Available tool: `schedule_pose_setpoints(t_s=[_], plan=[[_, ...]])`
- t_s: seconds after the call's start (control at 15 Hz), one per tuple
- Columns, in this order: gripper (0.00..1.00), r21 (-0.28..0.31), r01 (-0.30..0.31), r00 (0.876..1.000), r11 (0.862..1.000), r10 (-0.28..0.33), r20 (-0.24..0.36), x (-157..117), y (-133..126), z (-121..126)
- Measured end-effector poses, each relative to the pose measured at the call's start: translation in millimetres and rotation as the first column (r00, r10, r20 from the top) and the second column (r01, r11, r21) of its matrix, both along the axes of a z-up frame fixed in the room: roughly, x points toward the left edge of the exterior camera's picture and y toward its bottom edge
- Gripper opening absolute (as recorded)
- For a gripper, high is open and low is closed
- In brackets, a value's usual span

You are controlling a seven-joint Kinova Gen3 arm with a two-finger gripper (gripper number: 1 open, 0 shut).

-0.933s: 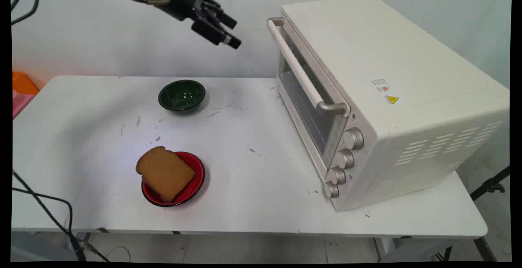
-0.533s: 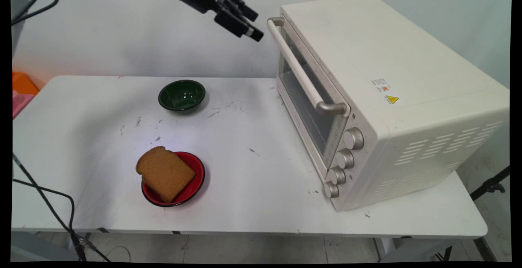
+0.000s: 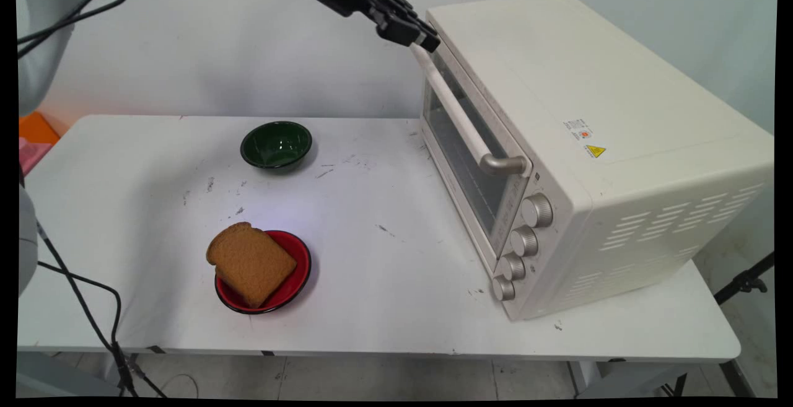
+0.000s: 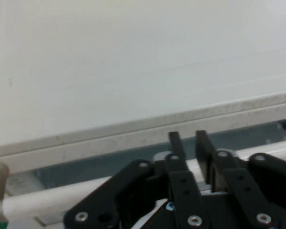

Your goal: Open the oven

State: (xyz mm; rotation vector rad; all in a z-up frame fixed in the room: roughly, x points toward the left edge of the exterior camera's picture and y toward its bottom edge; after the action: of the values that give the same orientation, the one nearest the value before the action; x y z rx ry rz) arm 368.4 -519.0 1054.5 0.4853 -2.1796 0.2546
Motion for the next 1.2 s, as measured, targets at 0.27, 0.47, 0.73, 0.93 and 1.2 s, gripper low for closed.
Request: schedule_pose_setpoints(t_s=[0.27, 0.47, 0.73, 0.93, 1.2], plan=[[0.00, 0.016, 0.007, 1.000, 1.000, -0.007, -0.004, -13.4, -6.9, -7.2], [0.00, 0.033, 0.012, 1.000, 0.999, -0.012, -0.005, -22.0, -10.0, -14.0], [0.00, 0.053, 0.016, 1.000, 0.998, -0.016, -0.002, -30.6, -11.4, -23.1], [0.00, 0.069, 0.016, 1.000, 0.997, -0.016, 0.003, -35.2, -11.5, -31.0], [0.00, 0.090, 0.012, 1.000, 0.996, -0.013, 0.010, -40.7, -11.4, -42.6]])
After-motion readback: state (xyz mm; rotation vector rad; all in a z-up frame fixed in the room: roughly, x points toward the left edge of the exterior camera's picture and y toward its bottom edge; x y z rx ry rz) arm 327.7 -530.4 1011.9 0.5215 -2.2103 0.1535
